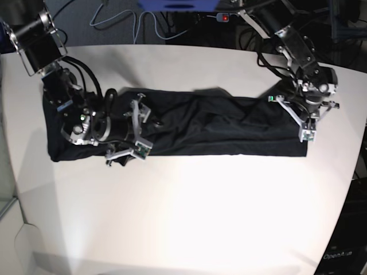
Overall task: Fold the T-shirt properly
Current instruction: 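Grasp the strip end with the left gripper while the right gripper holds the edge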
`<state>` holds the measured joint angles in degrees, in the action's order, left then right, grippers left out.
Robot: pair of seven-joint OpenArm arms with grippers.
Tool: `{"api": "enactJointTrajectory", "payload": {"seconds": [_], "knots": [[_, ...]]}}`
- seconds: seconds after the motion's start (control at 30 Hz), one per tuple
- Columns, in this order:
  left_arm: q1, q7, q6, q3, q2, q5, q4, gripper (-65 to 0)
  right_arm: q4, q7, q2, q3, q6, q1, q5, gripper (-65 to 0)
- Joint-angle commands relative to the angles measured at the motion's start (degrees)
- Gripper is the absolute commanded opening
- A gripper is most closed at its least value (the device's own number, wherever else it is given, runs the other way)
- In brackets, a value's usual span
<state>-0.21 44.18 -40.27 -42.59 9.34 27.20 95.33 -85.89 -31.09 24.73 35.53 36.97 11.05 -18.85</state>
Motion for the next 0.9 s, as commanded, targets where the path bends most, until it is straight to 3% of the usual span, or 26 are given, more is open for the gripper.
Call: {"api": "enactJointTrajectory", "payload": {"seconds": [0.0,0.4,0.7,0.87], "knots": [[-1.1,-1.0,0.3,0.1,-0.3,-0.6,1.3,-63.1,-0.8,1.2,0.4,-0.3,0.0,1.0,-0.8,-18.4],[-7.1,1.5,0.3,0.3,-0.3,-0.2,2.4,-63.1,-0.8,1.1,0.4,-0.3,0.0,1.0,-0.8,-18.4],[-9.9,4.1,0.3,0.4,-4.8,-0.2,1.8,-63.1,-0.7,1.1,0.5,-0.3,0.0,1.0,-0.7,-18.4],[-10.7,3.8,0.3,0.4,-4.9,-0.2,1.1,-63.1,-0.7,1.2,0.5,-0.3,0.0,1.1,-0.7,-18.4]]}}
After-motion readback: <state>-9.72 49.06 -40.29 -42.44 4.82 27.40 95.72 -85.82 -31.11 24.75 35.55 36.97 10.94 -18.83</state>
